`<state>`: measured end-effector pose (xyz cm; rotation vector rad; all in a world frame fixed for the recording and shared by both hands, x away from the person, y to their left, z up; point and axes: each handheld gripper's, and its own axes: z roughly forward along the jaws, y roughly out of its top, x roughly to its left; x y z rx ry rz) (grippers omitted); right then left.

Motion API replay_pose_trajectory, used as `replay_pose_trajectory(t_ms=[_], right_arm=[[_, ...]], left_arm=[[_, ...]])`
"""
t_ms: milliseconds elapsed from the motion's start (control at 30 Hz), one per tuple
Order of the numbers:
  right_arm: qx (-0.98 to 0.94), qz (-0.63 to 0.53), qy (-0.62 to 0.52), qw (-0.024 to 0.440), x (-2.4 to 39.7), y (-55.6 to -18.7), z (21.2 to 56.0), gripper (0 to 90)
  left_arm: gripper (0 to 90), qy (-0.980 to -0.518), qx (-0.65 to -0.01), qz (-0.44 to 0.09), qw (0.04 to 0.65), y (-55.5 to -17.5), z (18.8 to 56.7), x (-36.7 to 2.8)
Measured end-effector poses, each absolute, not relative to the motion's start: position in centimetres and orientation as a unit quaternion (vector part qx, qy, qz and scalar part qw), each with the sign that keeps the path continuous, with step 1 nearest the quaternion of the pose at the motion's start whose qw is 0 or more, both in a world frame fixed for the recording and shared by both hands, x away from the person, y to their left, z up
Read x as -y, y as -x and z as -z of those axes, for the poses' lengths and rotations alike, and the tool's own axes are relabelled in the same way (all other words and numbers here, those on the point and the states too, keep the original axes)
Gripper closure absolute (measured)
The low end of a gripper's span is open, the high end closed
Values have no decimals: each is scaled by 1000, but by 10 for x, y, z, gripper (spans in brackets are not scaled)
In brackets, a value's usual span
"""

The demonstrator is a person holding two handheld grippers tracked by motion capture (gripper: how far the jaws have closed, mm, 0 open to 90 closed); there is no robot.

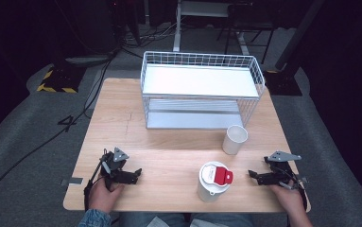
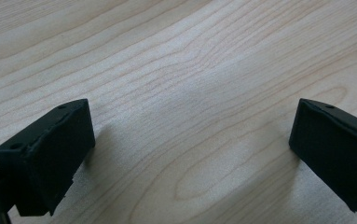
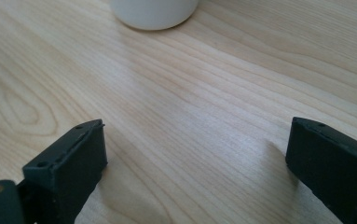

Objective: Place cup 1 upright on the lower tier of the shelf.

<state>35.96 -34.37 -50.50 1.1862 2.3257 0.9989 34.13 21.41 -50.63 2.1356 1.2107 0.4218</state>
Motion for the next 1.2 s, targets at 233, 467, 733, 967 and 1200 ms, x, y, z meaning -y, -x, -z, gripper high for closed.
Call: replay_pose_trajectory(t_ms=[233, 467, 733, 967, 1200], right_arm=[[-816, -359, -419, 171, 346, -360, 500, 126], [-810, -379, -416, 166, 345, -361, 489, 126], [-810, -390, -402, 172, 337, -364, 475, 126], [-814, -399, -383, 178, 327, -370, 463, 125], [-816, -404, -371, 182, 317, -375, 456, 125]], left_arm=[[6, -812, -460, -160, 320, -341, 506, -214], [6, -812, -460, -160, 320, -341, 506, -214], [6, -812, -461, -161, 320, -341, 506, -214], [6, -812, -461, -161, 320, -341, 506, -214], [6, -812, -461, -160, 320, -341, 506, -214]])
